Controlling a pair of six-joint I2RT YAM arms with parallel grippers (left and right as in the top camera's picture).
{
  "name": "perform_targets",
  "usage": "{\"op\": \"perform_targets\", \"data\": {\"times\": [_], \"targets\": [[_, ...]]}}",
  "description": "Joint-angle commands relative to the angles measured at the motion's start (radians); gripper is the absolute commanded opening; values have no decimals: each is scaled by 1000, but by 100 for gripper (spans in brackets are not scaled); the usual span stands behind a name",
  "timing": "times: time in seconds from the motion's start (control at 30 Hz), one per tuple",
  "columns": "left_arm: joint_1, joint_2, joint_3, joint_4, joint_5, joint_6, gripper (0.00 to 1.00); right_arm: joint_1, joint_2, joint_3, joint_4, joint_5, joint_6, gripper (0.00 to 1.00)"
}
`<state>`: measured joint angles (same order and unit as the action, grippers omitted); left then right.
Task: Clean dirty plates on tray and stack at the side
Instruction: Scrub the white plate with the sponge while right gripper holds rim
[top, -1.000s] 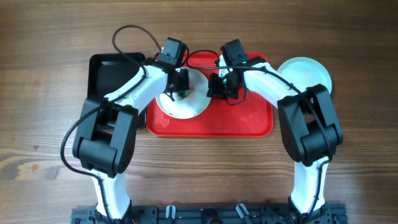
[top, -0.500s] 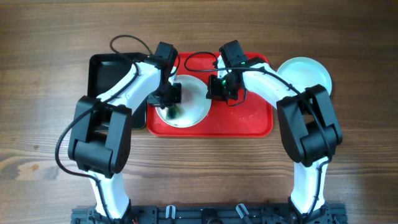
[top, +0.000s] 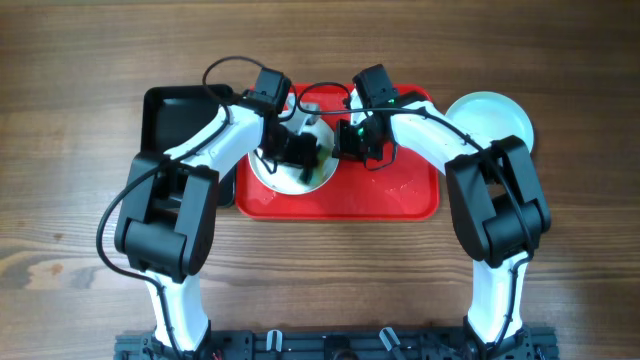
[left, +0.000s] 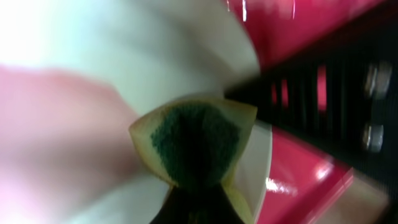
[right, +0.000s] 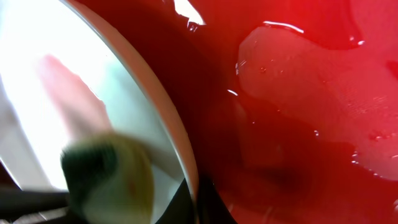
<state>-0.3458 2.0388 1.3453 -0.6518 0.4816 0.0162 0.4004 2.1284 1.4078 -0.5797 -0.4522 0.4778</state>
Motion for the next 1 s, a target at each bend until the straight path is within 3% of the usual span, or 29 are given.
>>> {"op": "perform_targets", "data": {"times": [0.0,0.13,0.27,0.4,0.5,0.83,0.97], "targets": [[-5,19,-5,111,-230,-190,4,-8,47,-10,-1,36,15,4],[-5,20,-5,163,-548,-391,4,-8,48,-10,-1,36,15,4],[-5,20,-5,96,-805,-549,4,-8,48,-10,-1,36,14,4],[-5,20,-5,-21,-856,-628,4,-8,48,-10,-1,36,15,4],[-6,20,-5,-94,-756,-615,4,-8,48,-10,0,36,14,5],[-6,20,-5,-241,26,-79,4,-8,48,-10,-1,35,14,4],[-14,20,-5,-258,176,59,4,-8,48,-10,-1,35,15,4]]}}
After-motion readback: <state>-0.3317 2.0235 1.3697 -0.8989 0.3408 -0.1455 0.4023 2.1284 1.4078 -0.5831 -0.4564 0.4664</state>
